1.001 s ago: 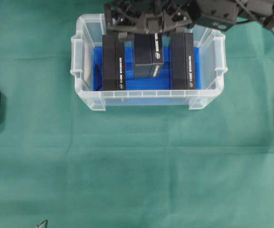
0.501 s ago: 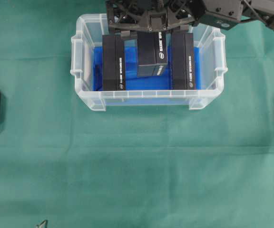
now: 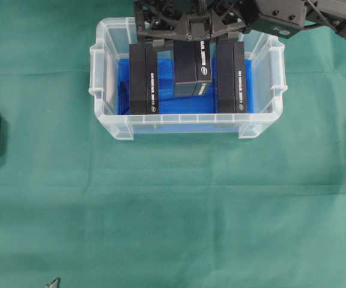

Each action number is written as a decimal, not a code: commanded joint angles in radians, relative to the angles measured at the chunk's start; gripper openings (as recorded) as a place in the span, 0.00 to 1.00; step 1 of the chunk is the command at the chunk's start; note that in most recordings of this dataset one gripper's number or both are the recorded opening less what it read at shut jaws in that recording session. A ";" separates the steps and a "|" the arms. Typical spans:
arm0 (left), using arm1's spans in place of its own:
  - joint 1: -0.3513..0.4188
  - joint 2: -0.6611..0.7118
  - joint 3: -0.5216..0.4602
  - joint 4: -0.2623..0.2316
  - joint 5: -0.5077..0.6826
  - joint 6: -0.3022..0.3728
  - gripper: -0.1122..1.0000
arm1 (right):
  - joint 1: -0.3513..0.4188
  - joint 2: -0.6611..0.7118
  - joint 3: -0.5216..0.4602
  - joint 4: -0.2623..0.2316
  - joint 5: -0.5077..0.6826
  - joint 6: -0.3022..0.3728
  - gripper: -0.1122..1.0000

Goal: Take the box out of the case with the right arm.
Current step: 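Lift the middle box straight up out of the case, then carry the box toward the front and lower it onto the cloth, then open the right gripper and withdraw it to the right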

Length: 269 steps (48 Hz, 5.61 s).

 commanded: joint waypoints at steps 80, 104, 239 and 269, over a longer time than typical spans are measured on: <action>0.003 0.000 -0.029 0.003 0.000 0.000 0.10 | 0.204 -0.057 -0.035 -0.005 0.040 0.172 0.69; 0.003 0.000 -0.029 0.003 0.000 0.000 0.10 | 0.407 -0.051 -0.035 0.005 0.063 0.357 0.69; 0.002 0.000 -0.025 0.003 0.000 0.002 0.10 | 0.410 -0.011 0.572 0.081 -0.566 0.486 0.94; 0.003 0.000 -0.028 0.003 0.000 0.000 0.10 | 0.408 -0.089 0.261 -0.006 -0.156 0.477 0.93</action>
